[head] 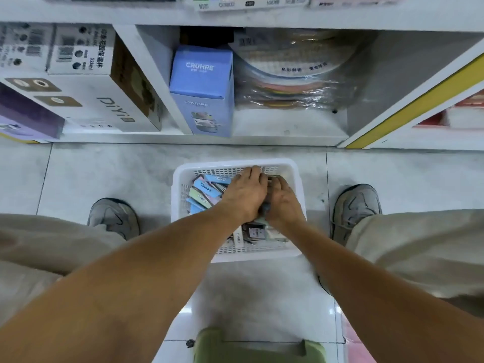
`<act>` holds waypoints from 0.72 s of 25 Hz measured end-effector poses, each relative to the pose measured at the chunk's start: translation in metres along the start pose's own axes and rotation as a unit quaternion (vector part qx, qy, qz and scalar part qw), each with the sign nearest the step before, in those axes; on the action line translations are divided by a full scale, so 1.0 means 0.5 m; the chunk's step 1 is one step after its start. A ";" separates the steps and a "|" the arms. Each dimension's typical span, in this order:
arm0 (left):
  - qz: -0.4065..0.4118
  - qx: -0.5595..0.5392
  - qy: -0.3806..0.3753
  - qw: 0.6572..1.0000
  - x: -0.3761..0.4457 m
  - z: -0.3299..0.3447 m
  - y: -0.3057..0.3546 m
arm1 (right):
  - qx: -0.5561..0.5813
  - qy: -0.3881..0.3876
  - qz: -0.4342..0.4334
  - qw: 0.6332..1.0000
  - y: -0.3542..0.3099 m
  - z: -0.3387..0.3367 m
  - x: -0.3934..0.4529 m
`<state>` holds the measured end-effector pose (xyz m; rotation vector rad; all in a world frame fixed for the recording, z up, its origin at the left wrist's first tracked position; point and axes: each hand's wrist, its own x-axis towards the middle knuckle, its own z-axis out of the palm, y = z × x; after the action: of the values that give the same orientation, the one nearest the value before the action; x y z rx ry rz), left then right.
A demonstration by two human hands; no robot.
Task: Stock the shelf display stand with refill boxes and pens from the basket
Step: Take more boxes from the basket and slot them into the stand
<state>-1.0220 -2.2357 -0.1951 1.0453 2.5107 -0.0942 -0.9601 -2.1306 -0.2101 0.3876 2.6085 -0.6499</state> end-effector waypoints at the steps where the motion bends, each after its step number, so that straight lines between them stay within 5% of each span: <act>1: -0.005 0.008 0.005 1.000 0.002 0.003 0.004 | 0.012 0.010 0.013 1.000 -0.003 0.001 0.002; 9: -0.022 0.059 -0.070 0.996 0.032 0.010 0.010 | 0.111 0.035 0.013 0.993 0.011 0.003 -0.024; 18: -0.023 -0.024 -0.142 0.989 0.059 0.027 0.021 | 0.159 0.084 0.025 0.983 0.017 0.031 -0.056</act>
<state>-1.0287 -2.2117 -0.2182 0.8869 2.2673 -0.1818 -0.9275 -2.1357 -0.2128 0.6275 2.6422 -1.0638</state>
